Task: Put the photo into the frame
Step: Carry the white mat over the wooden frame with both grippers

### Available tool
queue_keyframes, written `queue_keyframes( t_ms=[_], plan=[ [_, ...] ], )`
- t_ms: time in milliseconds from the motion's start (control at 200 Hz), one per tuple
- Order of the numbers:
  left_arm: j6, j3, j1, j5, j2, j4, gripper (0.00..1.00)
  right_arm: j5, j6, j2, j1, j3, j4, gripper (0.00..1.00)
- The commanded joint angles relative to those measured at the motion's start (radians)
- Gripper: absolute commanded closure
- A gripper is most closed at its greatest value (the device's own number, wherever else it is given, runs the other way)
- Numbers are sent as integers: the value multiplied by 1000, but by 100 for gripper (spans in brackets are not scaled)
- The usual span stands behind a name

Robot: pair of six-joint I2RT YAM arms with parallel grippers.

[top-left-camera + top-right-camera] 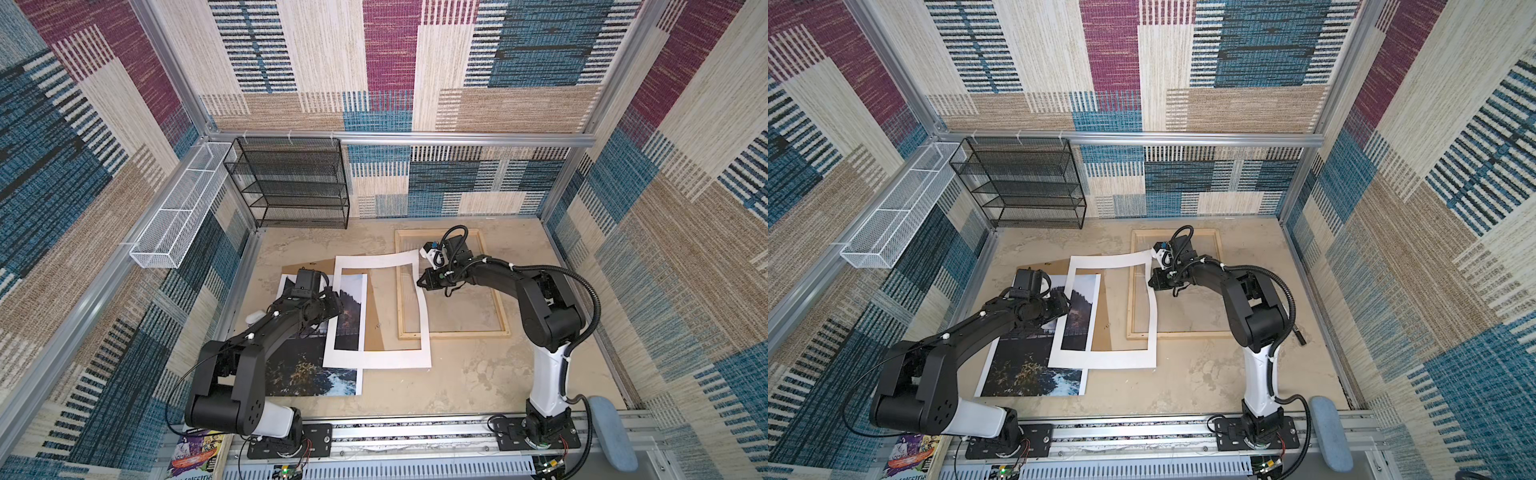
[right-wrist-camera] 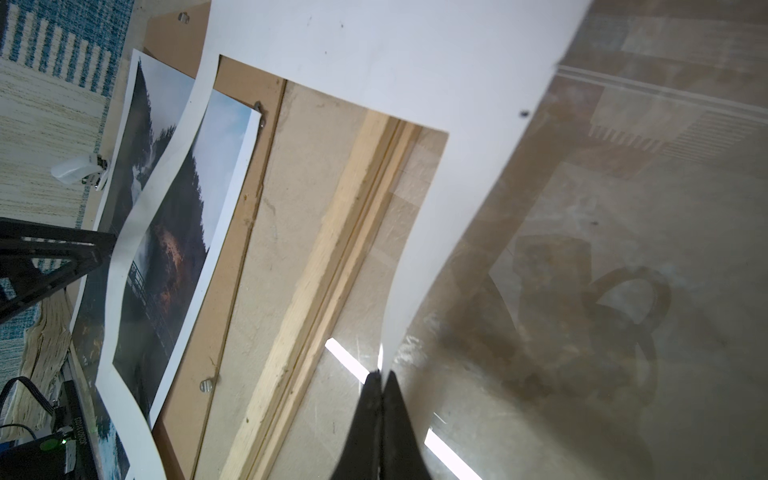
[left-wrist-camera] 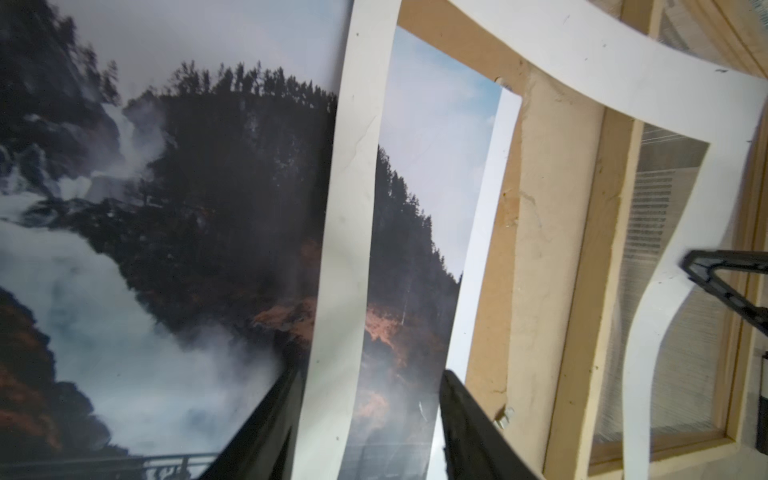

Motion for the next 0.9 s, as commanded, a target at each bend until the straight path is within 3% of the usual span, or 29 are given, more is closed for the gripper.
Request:
queue_keyframes(
  t_ms=[0,536,896],
  plan=[
    [13,-13,1,31,-39,25,45,8,-4,-7,1,2,22,98],
    [11,-24,1,114,-128,67,55,-77,13,-64,-33,-30,73,98],
    [-94,-71,1,224,-149,218,59,-176,33,-143,-80,-102,161,98]
  ],
)
